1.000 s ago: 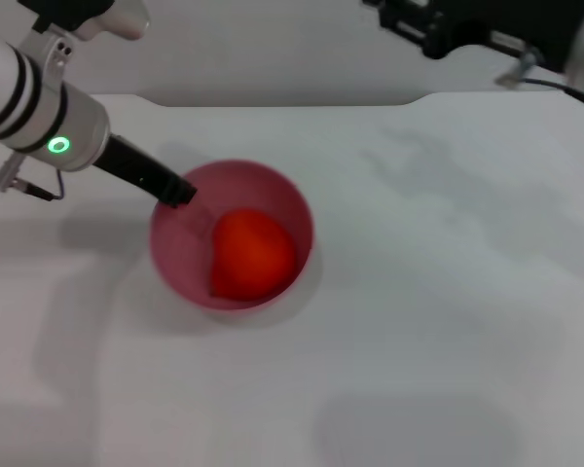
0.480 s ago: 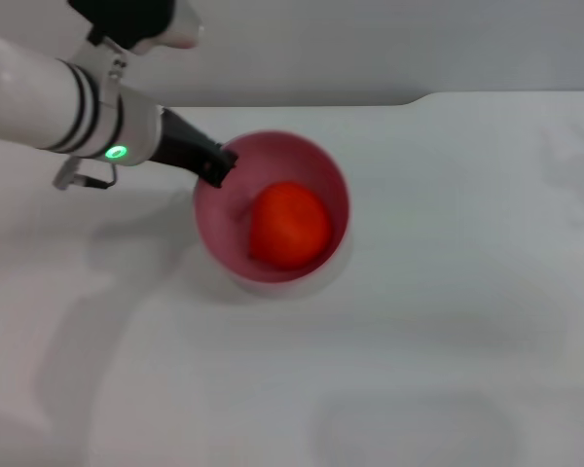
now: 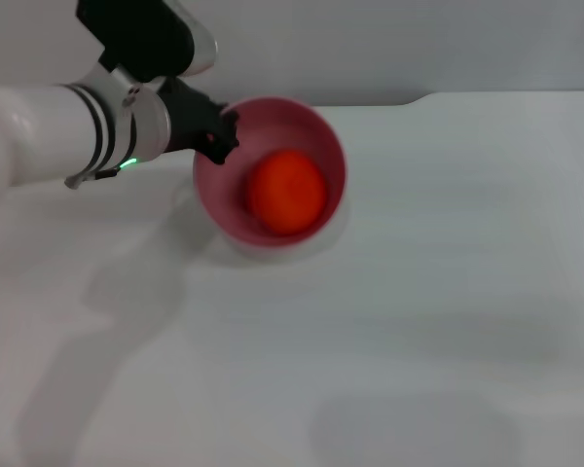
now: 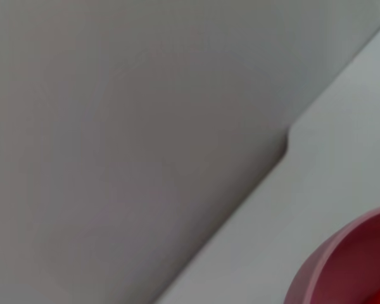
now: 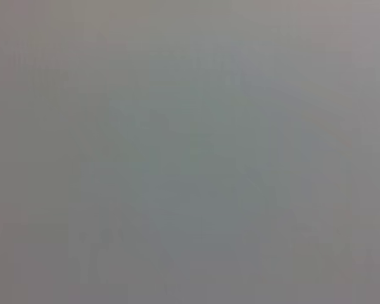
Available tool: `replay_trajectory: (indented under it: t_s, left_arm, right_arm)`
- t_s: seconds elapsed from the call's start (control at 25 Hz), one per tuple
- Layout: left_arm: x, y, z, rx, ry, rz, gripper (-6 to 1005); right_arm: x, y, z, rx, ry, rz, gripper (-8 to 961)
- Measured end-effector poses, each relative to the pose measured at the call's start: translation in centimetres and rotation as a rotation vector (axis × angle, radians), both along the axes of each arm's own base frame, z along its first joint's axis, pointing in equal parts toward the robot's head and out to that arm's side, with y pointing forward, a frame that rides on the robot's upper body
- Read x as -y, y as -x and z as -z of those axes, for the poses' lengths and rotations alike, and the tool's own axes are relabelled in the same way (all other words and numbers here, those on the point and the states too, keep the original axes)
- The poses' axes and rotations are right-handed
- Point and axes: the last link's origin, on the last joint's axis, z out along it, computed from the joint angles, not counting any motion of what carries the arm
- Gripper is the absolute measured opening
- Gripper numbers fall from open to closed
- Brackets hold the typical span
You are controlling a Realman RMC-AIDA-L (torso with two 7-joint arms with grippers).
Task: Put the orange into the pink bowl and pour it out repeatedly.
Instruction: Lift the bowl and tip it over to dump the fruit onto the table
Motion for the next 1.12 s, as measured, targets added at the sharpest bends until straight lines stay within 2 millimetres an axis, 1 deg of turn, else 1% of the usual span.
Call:
replay_trajectory:
  t_s: [0.04, 0.16, 0.2, 0.24, 0.28, 0.36, 0.4, 0.64, 0.88, 1.12]
  left_arm:
    - [0.2, -0.1, 0.0, 0.001, -0.016, 0.019, 40]
    - [1.5, -0.8, 0.2, -0.004, -0.1, 0.149, 40]
    - [1.5, -0.8, 0.2, -0.004, -0.1, 0.149, 40]
    - [2.2, -1.0, 0.4, -0.011, -0.126, 0.199, 40]
    - [3.5, -1.6, 0.9, -0.027, -0.166, 0.301, 40]
    - [4.0, -1.8, 1.2, -0.035, -0.174, 0.338, 40]
    - [4.6, -2.3, 1.7, -0.057, -0.184, 0.407, 40]
    - [6.0, -3.3, 3.5, -0.148, -0.191, 0.579, 40]
    - [6.4, -3.6, 3.9, -0.194, -0.282, 0.709, 40]
    - [7.3, -3.9, 4.3, -0.179, -0.387, 0.802, 40]
  right_arm:
    - [0.0, -0.1, 0.0, -0.004, -0.001, 0.002, 468]
    - [-0.2, -0.1, -0.1, -0.016, -0.002, 0.007, 468]
    - [-0.3, -0.1, -0.1, -0.019, -0.001, 0.006, 468]
    - [-0.4, 0.0, 0.0, -0.021, 0.0, 0.004, 467]
    - [-0.5, 0.0, 0.0, -0.024, 0.002, 0.002, 467]
    - [-0.7, 0.2, 0.1, -0.027, 0.005, -0.002, 467]
    - [-0.8, 0.3, 0.1, -0.027, 0.007, -0.006, 467]
    - [-1.5, 1.1, 0.4, -0.025, 0.022, -0.026, 467]
    - [-1.7, 1.2, 0.8, -0.025, 0.034, -0.028, 467]
    - [-1.6, 1.2, 0.8, -0.034, 0.037, -0.029, 468]
